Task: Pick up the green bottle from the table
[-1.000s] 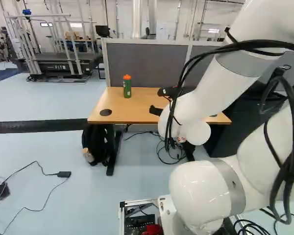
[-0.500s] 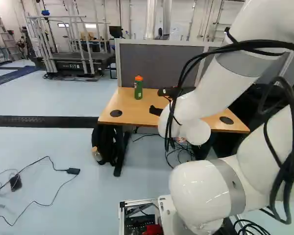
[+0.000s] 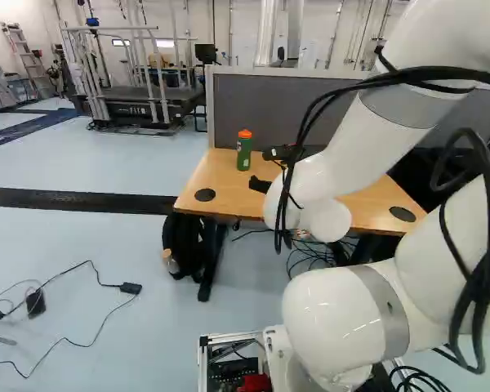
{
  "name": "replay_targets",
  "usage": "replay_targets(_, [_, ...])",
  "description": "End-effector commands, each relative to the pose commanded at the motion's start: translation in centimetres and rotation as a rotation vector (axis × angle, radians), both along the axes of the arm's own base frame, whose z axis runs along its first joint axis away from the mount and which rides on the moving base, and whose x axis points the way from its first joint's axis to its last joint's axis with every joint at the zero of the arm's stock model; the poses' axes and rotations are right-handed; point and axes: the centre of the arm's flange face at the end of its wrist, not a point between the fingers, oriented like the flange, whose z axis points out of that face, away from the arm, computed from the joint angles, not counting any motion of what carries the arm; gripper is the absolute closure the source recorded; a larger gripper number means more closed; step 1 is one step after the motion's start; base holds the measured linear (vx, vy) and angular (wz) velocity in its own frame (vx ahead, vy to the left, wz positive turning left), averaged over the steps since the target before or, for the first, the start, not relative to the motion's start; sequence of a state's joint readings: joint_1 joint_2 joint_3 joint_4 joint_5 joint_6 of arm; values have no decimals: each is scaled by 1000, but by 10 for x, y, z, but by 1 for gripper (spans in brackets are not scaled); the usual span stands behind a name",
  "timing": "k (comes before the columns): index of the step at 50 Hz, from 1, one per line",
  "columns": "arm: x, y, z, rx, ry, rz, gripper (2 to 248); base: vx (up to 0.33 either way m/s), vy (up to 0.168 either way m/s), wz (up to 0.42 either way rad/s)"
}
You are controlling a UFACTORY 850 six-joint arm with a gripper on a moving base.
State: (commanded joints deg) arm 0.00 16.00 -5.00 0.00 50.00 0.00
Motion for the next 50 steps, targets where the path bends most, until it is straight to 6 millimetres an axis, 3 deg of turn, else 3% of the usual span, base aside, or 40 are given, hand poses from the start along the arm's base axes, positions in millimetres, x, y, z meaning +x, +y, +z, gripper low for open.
replay_targets(50, [0, 0, 0, 0, 0, 0, 3, 173, 39, -22])
